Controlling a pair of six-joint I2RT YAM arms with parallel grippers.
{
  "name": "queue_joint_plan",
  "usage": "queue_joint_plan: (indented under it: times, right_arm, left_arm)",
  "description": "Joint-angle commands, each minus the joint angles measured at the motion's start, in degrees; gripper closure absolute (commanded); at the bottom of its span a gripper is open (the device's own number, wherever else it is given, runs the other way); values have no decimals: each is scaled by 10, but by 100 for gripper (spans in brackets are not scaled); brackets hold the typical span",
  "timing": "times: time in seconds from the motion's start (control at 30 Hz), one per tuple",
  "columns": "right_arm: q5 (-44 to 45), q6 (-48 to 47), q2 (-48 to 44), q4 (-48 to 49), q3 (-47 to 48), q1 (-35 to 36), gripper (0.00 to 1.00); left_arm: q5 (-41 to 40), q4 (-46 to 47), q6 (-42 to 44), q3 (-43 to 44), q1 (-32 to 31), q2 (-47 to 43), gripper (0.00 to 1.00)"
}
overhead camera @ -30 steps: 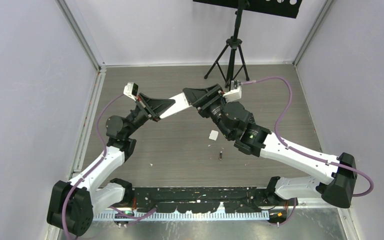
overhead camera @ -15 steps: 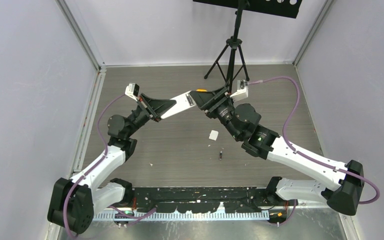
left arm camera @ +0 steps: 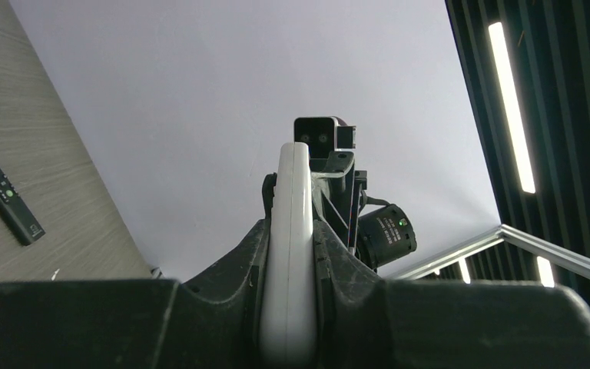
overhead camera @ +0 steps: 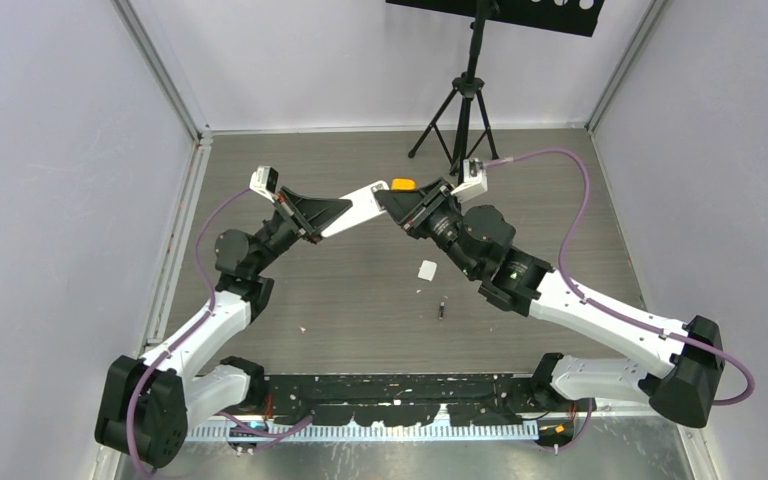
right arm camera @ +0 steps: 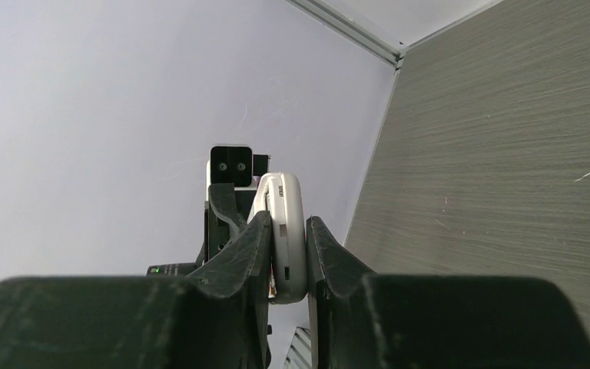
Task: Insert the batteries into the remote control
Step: Load the battery into the remote control.
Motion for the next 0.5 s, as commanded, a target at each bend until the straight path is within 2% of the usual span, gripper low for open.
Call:
queue_joint_plan:
  times: [0.0,0.13,0.2,0.23,0.33,0.4,0.47]
  right_arm:
    - [-3,-6,0,9,10,-6,82]
    - [-8,-6,2,7,9,-10,83]
    - [-12,-6,2,3,9,-12,80]
    - [-15,-5,1,-1,9,-14,73]
    - [-27,-8,-10,-22,9,-24,39]
    - [-40,-18,-27,-44,6,-34,28]
    - [-50,-34,-53,-71,-4,-45,26]
  left_arm:
    - [4,27,17,3,-1,-4,100]
    - [5,24,22,4,-1,-4,100]
    - [6,19,27,5,-1,-6,100]
    - [6,13,32,5,-1,-8,100]
    - [8,-23,66,5,0,-14,100]
    - [11,-55,99,5,1,-21,100]
    - [17,-89,139,5,3,-30,100]
